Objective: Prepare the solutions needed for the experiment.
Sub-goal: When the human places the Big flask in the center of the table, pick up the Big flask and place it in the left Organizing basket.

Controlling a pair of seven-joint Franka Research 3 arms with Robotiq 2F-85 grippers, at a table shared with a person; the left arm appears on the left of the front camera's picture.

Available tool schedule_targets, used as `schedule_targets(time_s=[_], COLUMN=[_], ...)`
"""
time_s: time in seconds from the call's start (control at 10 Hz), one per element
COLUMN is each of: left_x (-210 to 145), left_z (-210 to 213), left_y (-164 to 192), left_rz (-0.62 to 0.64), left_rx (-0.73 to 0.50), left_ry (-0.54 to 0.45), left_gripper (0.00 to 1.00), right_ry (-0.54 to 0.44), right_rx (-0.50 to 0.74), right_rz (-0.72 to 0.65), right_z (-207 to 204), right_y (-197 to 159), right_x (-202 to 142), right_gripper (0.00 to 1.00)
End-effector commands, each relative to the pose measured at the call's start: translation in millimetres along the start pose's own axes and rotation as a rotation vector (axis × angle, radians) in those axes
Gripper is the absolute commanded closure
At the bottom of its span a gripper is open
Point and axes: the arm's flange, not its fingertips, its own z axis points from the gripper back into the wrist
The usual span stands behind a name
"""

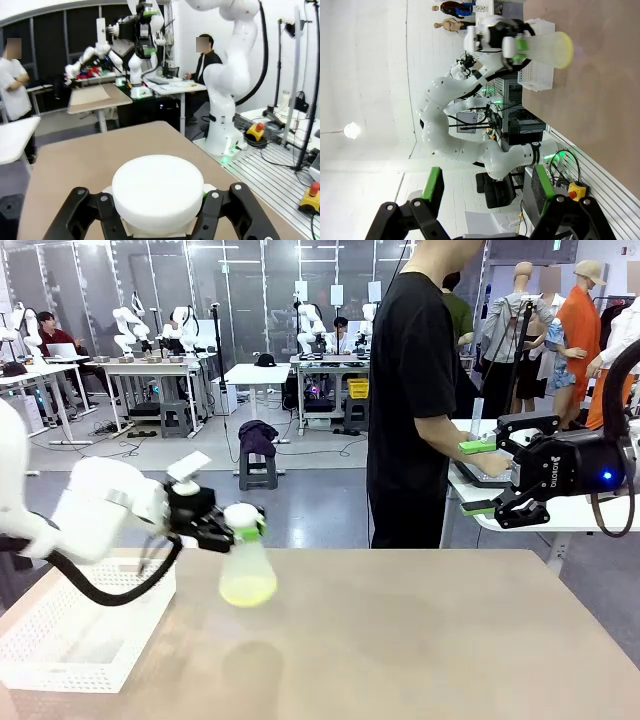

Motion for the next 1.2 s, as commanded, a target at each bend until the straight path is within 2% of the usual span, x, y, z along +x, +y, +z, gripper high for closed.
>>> schedule_targets(time_s=[0.0,0.3,0.5,0.6,0.8,1.1], left_x=[30.9,60.2,74.0,76.3,66.0,39.7], left_z=[34.2,120.8,176.2,195.0,217.8,229.9], left_y=[-23.8,-62.8,-109.6,-131.9,-166.0,-186.1], left_rz=[0.031,-0.036,-0.1,-0.096,-0.075,-0.079], left_rx=[0.022,0.188,0.359,0.412,0.48,0.529], left_ry=[-0.04,-0.019,0.108,0.129,0.077,0.0], left_gripper=[1.0,1.0,1.0,1.0,1.0,1.0], right_ry=[-0.001,-0.001,-0.001,-0.001,-0.001,-0.001], right_rx=[0.005,0.005,0.005,0.005,0.005,0.005], right_rz=[0.007,0.007,0.007,0.007,0.007,0.007], right_z=[0.1,0.1,0.1,0.1,0.1,0.1], right_y=[1.1,1.1,1.1,1.1,1.1,1.1], right_x=[-0.9,-0.9,-0.9,-0.9,-0.9,-0.9], right_gripper=[0.11,0.11,0.11,0.11,0.11,0.11])
